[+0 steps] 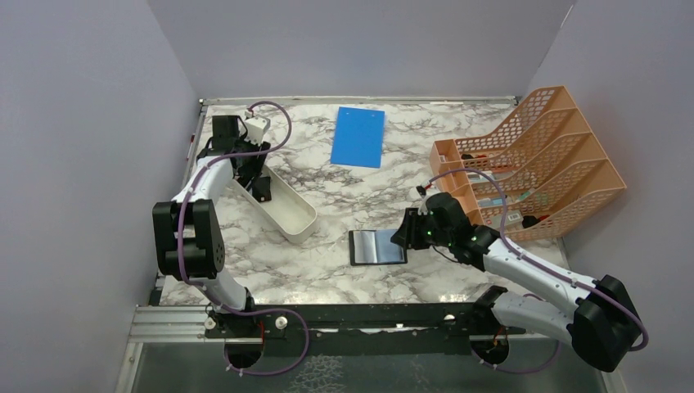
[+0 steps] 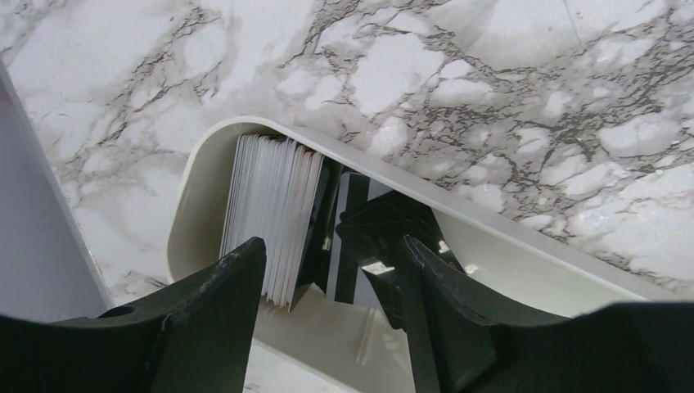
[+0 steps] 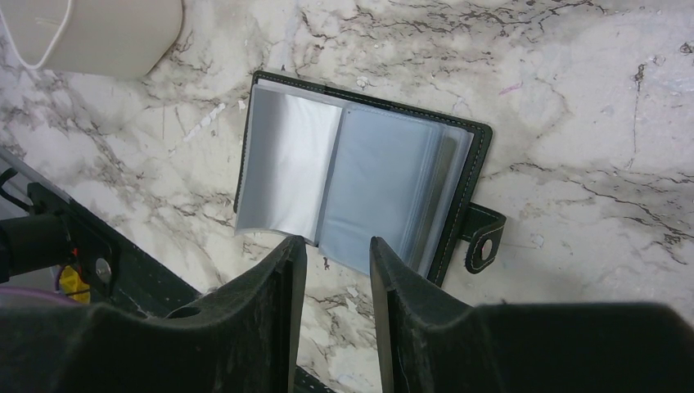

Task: Put the credit cards into the card holder
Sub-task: Place the credit card in the storage box, then pick up the credit card from the storage box.

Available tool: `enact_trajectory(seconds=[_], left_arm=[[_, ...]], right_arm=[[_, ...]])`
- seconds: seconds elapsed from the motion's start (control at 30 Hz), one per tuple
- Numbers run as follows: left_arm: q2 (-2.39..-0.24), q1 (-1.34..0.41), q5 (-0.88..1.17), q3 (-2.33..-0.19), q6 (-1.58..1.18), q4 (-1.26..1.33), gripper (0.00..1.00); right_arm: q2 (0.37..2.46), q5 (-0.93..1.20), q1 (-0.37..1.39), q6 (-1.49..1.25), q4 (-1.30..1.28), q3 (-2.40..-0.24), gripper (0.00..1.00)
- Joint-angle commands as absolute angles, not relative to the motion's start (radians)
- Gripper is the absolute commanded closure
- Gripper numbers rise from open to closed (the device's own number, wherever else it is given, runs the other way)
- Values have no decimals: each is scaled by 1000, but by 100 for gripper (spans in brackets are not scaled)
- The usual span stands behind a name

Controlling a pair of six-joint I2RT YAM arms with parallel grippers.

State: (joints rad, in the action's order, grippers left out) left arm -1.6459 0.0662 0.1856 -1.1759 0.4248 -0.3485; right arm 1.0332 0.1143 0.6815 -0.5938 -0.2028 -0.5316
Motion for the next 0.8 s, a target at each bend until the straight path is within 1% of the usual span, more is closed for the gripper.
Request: enact_trajectory(seconds=[0.0, 0.1, 0.23, 0.37, 0.5, 0.67, 0.77], left_arm=[[-1658, 72, 110, -1168, 495, -285, 39], [-1660, 62, 55, -1166, 536, -259, 40], [-1652, 43, -25, -1142, 610, -223, 35], [-1651, 41, 25, -1104, 752, -205, 28], [-1678, 41, 32, -1112, 753, -212, 24], [-1742, 40, -24, -1142, 750, -212, 21], [-1760, 36, -36, -1155, 755, -211, 20]], right_arm=[[1037, 124, 683, -574, -184, -540, 60], [1040, 126, 683, -572, -180, -540, 60], [1048, 124, 683, -566, -180, -544, 60], [1054, 117, 683, -560, -178, -544, 60], [1068, 115, 682, -557, -176, -547, 60], [1083, 112, 683, -554, -170, -552, 60], [1090, 111, 683, -551, -168, -553, 60]])
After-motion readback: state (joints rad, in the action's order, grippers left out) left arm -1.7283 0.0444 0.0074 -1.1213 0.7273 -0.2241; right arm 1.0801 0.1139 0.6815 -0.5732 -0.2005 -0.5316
